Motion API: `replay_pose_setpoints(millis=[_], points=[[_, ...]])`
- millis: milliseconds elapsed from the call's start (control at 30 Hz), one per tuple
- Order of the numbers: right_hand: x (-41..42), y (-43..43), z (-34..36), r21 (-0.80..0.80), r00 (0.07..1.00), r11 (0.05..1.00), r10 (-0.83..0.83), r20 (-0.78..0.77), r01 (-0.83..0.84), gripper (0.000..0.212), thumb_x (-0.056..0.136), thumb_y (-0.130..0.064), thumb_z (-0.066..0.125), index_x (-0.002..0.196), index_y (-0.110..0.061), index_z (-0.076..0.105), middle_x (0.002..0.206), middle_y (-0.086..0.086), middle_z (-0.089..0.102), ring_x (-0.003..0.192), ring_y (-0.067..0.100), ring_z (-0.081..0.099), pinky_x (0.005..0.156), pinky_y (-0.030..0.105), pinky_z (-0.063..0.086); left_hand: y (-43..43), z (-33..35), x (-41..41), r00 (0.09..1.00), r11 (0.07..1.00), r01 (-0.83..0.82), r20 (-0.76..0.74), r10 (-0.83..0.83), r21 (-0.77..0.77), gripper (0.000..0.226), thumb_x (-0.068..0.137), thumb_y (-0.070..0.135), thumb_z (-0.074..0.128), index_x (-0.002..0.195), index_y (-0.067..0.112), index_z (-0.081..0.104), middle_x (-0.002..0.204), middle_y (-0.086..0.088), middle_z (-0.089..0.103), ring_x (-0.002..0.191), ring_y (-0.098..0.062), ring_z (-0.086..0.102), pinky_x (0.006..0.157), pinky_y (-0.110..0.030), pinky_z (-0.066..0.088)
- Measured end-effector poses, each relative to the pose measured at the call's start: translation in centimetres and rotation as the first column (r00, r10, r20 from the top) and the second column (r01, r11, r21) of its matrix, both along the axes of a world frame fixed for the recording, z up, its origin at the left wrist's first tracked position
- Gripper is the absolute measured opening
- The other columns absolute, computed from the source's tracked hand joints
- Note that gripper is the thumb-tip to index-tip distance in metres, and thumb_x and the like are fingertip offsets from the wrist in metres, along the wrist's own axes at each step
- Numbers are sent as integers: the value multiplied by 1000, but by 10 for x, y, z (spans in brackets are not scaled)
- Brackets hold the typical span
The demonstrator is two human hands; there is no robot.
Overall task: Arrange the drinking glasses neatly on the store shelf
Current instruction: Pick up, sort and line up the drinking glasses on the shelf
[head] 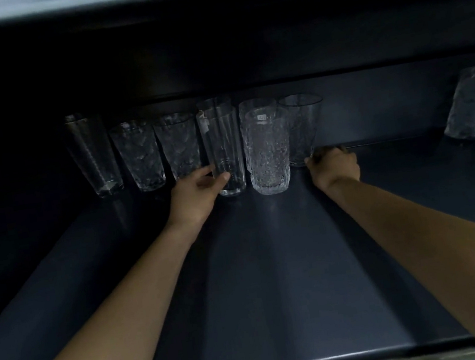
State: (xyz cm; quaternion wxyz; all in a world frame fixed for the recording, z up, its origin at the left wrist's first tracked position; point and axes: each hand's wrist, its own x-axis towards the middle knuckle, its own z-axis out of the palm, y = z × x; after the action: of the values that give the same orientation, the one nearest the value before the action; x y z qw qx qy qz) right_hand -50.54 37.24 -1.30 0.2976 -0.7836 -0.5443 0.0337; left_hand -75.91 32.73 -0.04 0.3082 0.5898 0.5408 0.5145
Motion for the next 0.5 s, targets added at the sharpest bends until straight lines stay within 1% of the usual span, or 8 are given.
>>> replay_pose_setpoints(millis=[33,133,200,233,267,367,433,500], points=[[-1,-1,0,2,1000,1000,-4,7,4,42,100,-41,47,124,-10,63,135,18,52,127,39,41,101,45,43,-1,0,0,1000,1000,-1,-2,1,-3,38,88,28,74,123,16,68,107,-1,72,100,-10,68,89,-19,50],[-1,-4,2,7,1000,1000,-10,-3,10,40,102,-35,44,121,-6,64,133,20,53,125,40,43,99,44,43,-2,3,-1,1000,999,29,12,-28,-29,42,86,20,76,125,12,66,115,-3,70,97,-7,67,83,-11,50],[0,-8,3,-5,1000,1000,24,-19,-24,39,101,-33,43,121,-7,64,131,20,54,125,39,44,99,42,43,-5,3,-5,998,996,55,-2,-56,-64,52,84,14,78,132,9,61,125,-6,66,109,-13,65,96,-22,51],[1,-11,3,-7,998,998,54,-33,-55,38,101,-33,43,120,-8,65,130,19,56,124,39,45,100,41,43,-9,5,-5,998,995,61,-21,-63,-85,52,84,10,77,133,8,60,128,-7,65,115,-17,63,102,-29,50],[2,-15,3,-6,995,996,88,-43,-88,37,100,-32,43,118,-8,65,128,19,59,123,39,47,101,39,43,-12,5,-7,997,993,63,-32,-67,-99,48,84,7,76,131,8,62,127,-5,65,118,-19,61,103,-31,49],[2,-44,8,-25,981,984,175,-87,-178,31,99,-26,47,119,-12,66,125,15,64,121,35,53,99,32,42,-33,11,-10,994,989,60,-83,-72,-135,30,91,4,67,119,13,65,113,4,66,108,-14,60,87,-15,47],[0,-74,16,-71,966,971,219,-134,-230,34,99,-26,50,129,-17,63,130,10,63,123,31,54,93,24,40,-50,15,-15,988,982,81,-117,-103,-173,34,94,9,64,128,10,62,118,8,60,108,-11,55,89,-19,41],[-2,-109,23,-136,952,953,243,-183,-270,38,99,-29,54,136,-19,58,135,7,60,125,26,54,90,19,37,-68,17,-25,984,960,134,-79,-158,-245,41,94,16,66,134,11,59,126,5,59,113,-9,53,92,-19,38]])
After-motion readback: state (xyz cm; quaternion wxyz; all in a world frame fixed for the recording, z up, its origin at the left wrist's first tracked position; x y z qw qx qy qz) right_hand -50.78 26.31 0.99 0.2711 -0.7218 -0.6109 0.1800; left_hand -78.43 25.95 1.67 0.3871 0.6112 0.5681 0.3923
